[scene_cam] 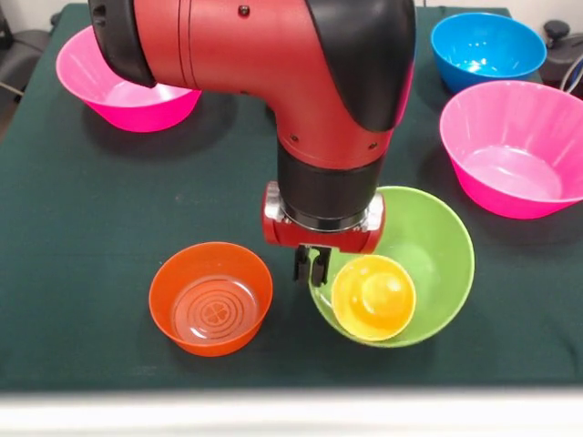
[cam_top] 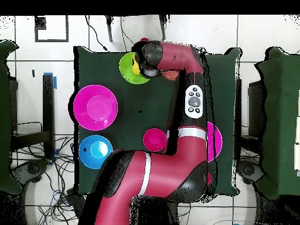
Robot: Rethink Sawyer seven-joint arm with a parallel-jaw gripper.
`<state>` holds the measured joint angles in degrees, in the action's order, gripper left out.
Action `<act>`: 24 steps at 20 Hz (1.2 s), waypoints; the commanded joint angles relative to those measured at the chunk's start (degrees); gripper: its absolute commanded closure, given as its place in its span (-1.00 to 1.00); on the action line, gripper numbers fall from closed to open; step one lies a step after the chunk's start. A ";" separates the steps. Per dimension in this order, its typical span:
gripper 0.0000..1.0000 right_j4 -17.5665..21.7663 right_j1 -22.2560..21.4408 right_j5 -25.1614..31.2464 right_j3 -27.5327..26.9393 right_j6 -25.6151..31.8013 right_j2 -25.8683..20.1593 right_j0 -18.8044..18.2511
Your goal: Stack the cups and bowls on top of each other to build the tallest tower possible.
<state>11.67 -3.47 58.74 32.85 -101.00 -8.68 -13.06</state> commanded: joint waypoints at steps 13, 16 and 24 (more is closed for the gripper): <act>1.00 -5.12 -3.94 19.47 -2.57 9.21 -5.58 -1.73; 1.00 -7.74 -5.00 24.05 -3.09 9.42 -7.24 -2.99; 1.00 -11.89 -6.32 34.12 -6.06 9.93 -10.40 -5.59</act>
<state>1.15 -7.14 83.98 29.48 -101.00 -12.02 -16.58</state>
